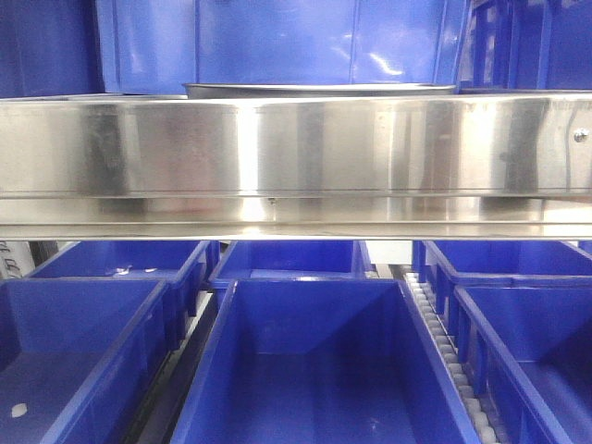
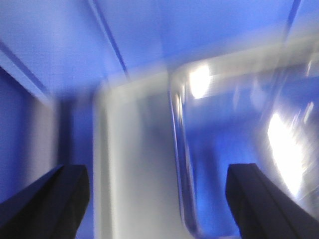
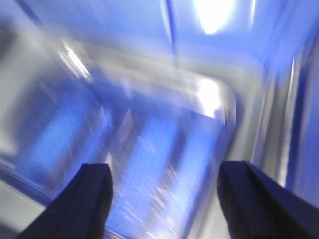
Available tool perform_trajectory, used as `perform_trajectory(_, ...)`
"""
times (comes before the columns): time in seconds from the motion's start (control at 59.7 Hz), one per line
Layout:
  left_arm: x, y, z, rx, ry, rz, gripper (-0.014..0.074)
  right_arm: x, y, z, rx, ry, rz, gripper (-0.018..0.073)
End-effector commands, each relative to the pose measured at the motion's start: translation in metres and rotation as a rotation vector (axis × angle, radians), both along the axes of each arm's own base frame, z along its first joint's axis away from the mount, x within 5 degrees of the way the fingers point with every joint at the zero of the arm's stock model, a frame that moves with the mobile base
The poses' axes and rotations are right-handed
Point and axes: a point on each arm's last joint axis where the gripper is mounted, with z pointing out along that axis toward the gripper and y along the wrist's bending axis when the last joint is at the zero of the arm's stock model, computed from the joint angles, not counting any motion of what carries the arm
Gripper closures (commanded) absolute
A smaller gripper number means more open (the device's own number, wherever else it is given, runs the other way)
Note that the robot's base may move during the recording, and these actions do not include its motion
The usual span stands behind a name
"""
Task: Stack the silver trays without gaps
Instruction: 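Lower the held tray onto the silver tray on the shelf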
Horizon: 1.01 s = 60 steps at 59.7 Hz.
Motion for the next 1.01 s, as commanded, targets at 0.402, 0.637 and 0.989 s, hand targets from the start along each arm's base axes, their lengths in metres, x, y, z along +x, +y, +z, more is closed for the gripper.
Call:
perform_trajectory(0.402, -0.072, 0.061, 0.114, -0.220, -0.360, -0.037, 0.0596, -0.079, -0.015, 0.104, -0.040, -0.377, 0.040, 0.0631)
perform_trajectory(0.637, -0.113, 0.094, 0.114, -0.312, -0.455, -0.062, 0.0602, -0.134, -0.028, 0.116, -0.064, -0.532, 0.007, 0.0638)
perform_trajectory(0.989, -0.209, 0.163, 0.049, -0.453, -0.549, -0.188, 0.0602, -0.261, -0.054, 0.045, -0.038, -0.763, -0.060, 0.0638)
